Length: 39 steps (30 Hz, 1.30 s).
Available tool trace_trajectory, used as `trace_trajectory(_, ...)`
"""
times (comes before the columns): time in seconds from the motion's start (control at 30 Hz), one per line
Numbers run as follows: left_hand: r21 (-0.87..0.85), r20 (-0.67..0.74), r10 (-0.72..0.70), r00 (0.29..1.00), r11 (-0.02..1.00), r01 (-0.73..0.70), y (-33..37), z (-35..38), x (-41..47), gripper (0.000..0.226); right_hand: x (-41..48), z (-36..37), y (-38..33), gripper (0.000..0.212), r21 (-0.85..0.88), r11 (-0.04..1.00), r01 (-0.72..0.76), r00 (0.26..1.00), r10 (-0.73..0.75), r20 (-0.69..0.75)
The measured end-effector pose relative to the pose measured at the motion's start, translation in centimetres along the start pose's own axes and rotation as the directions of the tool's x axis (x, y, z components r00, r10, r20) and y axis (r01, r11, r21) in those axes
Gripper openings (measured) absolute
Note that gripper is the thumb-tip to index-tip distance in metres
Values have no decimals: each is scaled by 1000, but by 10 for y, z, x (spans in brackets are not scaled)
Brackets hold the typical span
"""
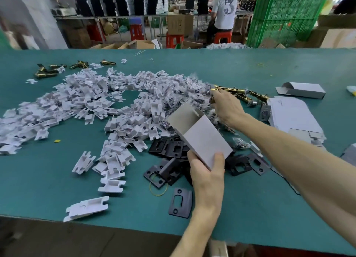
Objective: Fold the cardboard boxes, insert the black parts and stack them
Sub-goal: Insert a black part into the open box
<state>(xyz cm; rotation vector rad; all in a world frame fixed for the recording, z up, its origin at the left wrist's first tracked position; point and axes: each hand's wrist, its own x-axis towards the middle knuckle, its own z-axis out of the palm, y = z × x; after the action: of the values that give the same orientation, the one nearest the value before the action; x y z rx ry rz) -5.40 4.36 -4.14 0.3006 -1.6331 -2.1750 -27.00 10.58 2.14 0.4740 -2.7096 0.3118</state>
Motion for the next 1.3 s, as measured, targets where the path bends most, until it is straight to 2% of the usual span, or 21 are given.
trace_trajectory(0.1,3,34,0,999,1000,0,2,2,1,33,-19,-30,11,24,235,966,-108,992,121,-44)
trace_trajectory(0.23,43,89,11,996,999,-15,3,2,1,38,-52,-82,22,30,408,902,-139,970,207,-126)
trace_trajectory(0.37,82,179,27,983,996,-42,5,0,0,38,-93,-141,16,26,655,753,-61,945,255,-204)
trace_trajectory(0.47,150,252,18,968,987,-57,6,0,-2,40,-120,-176,4,24,704,710,35,956,182,-231)
trace_trajectory(0.6,162,264,-12,965,986,-32,7,-1,-5,38,-145,-196,-11,26,650,747,140,968,36,-250)
trace_trajectory(0.67,186,275,-16,961,982,-37,8,-1,-6,37,-153,-201,-17,27,601,774,200,946,7,-323)
trace_trajectory(0.77,219,307,-9,952,974,-62,9,-1,-6,34,-160,-204,-24,26,608,750,261,928,-23,-371)
trace_trajectory(0.97,235,421,-47,906,970,-59,12,-3,-9,36,-163,-192,-39,17,356,886,295,949,-230,-214)
trace_trajectory(1.3,236,466,-28,885,967,-94,10,-5,-8,38,-165,-204,-48,21,191,918,346,935,-322,-146)
